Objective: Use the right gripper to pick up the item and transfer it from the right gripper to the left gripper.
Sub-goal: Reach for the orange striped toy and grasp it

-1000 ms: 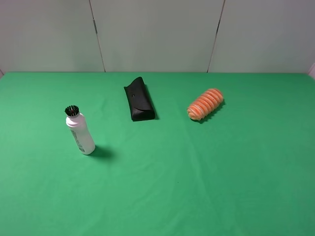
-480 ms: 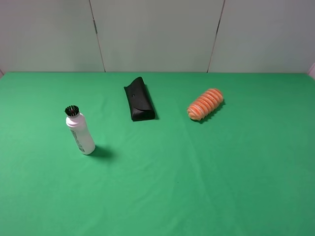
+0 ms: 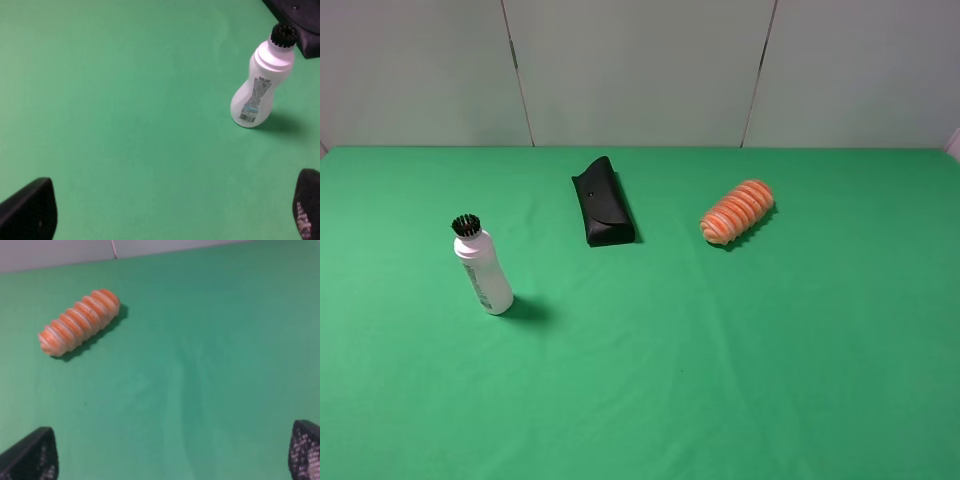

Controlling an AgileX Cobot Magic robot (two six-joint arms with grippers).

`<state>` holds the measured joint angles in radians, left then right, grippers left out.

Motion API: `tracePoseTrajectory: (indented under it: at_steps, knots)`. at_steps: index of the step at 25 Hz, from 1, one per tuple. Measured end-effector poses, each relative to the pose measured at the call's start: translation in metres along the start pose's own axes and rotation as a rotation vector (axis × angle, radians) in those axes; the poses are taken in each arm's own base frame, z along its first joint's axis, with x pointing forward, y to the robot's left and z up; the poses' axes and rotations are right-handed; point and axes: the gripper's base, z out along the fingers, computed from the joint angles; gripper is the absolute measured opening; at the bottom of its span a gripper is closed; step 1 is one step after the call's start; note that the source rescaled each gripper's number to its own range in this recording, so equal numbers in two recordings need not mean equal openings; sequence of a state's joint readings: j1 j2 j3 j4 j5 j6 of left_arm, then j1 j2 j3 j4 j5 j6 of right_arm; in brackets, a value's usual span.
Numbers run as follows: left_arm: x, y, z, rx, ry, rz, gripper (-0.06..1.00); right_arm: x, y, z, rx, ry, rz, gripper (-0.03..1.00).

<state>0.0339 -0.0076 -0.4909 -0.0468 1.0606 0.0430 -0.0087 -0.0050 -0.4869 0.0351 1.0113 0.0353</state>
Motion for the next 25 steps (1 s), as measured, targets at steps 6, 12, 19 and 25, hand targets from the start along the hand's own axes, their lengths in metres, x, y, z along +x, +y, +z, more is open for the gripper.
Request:
tracePoseTrajectory:
  at_steps: [6,12,19,25]
  knots:
    - [0.0,0.0,0.0,0.0,0.0,0.0,1.0,0.0,-0.001,0.0,0.008,0.0,-0.001,1.0]
    - [0.0,0.0,0.0,0.0,0.0,0.0,1.0,0.0,-0.001,0.0,0.013,0.0,0.0,1.0]
    - [0.0,0.0,0.0,0.0,0.0,0.0,1.0,-0.01,-0.001,0.019,0.021,0.124,0.025,1.0]
    - [0.0,0.0,0.0,0.0,0.0,0.0,1.0,-0.051,0.003,0.064,-0.001,0.289,0.067,1.0]
